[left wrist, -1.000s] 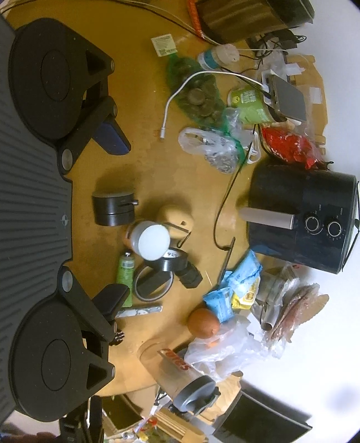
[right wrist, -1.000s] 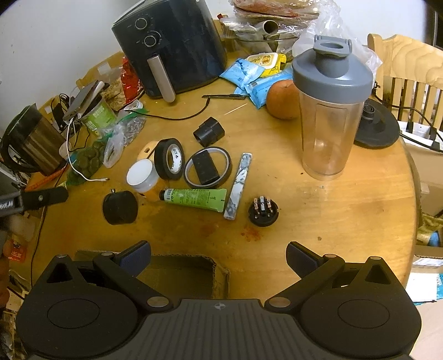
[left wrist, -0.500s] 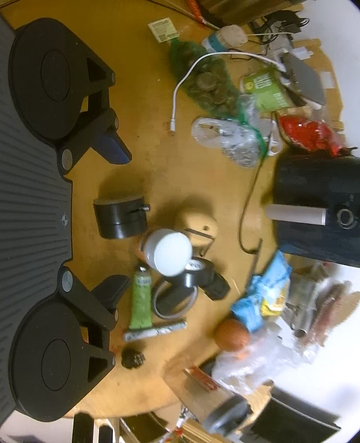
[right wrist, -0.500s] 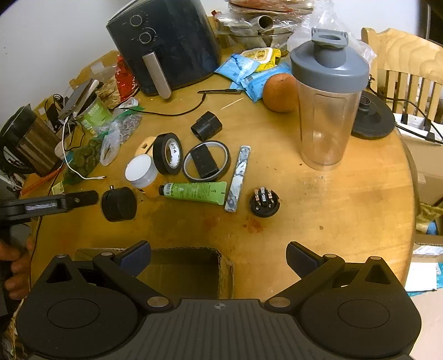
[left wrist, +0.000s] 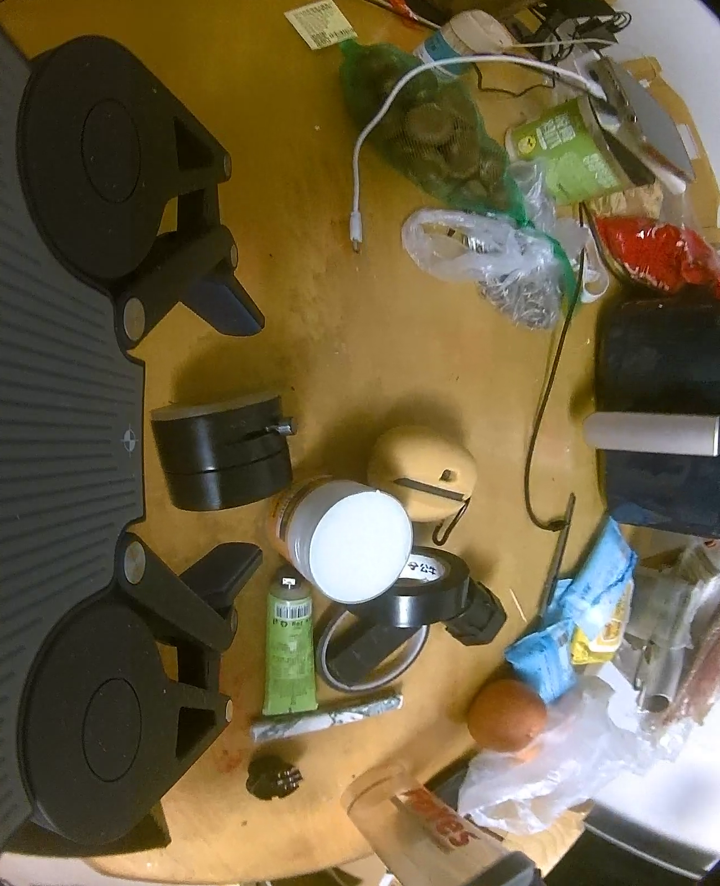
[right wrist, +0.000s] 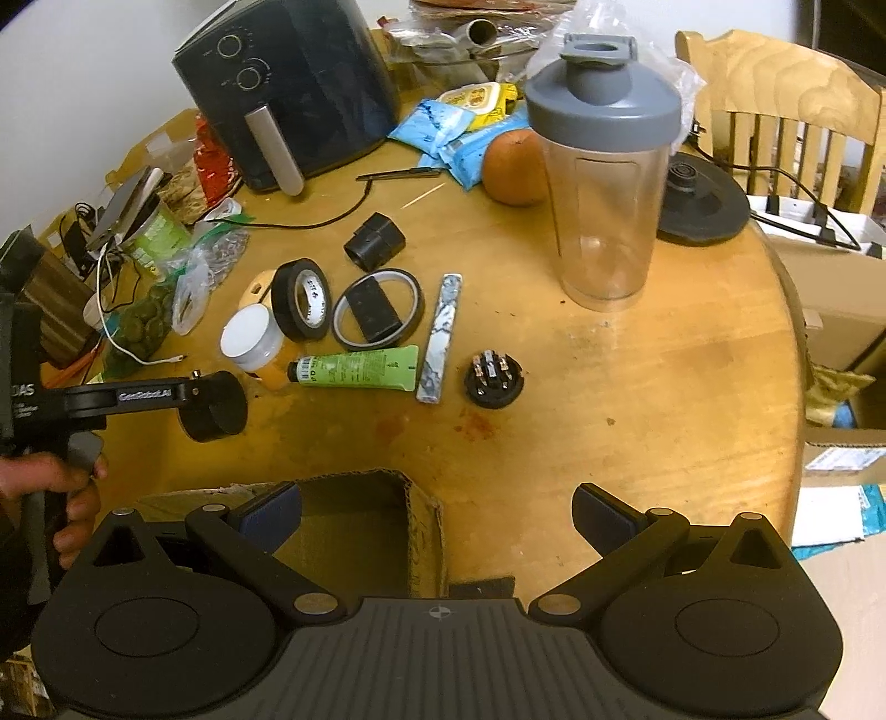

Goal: Organize objects
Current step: 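Reach the left tool to the black cylindrical roller and close on it, then lift the black roller off the table with the left tool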

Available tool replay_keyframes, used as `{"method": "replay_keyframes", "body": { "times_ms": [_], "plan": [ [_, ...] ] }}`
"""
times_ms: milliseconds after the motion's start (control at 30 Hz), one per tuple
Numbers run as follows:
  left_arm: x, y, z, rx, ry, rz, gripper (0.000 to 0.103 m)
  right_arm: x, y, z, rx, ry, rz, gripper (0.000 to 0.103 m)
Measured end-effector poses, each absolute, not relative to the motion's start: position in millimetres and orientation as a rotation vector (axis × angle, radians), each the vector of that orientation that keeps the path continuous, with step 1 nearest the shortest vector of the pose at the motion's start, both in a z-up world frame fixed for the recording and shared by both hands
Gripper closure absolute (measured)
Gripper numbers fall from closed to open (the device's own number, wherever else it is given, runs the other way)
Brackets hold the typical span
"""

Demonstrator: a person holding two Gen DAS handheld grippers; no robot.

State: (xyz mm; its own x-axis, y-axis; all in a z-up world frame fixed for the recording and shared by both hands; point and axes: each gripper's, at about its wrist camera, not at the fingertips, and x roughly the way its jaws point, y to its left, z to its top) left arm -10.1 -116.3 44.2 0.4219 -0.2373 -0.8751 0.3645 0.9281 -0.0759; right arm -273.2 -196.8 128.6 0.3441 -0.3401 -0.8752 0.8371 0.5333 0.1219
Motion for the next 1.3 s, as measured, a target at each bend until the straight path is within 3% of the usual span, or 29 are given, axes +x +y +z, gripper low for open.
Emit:
{"method": "replay_keyframes", "body": {
  "times_ms": [67,200,267,1300],
  "plan": [
    [-7,-119,39,0.154,1.082,-0.368,0.035,-275,-196,129,0.641,0.919,-0.845,0.0],
    [0,-119,30,0.142,1.112,-0.353,0.045,-281,-197,129,0.653,0.914,-0.864,0.0],
    [2,-118,29,0.129,1.115,-0.373,0.061,-284,-196,129,0.659,0.912,-0.873,0.0],
    [-13,-79,78,0.016,1.045,-0.37,0.062,-271,-212,131,0.643,0.889,-0.792,0.0]
  ]
}}
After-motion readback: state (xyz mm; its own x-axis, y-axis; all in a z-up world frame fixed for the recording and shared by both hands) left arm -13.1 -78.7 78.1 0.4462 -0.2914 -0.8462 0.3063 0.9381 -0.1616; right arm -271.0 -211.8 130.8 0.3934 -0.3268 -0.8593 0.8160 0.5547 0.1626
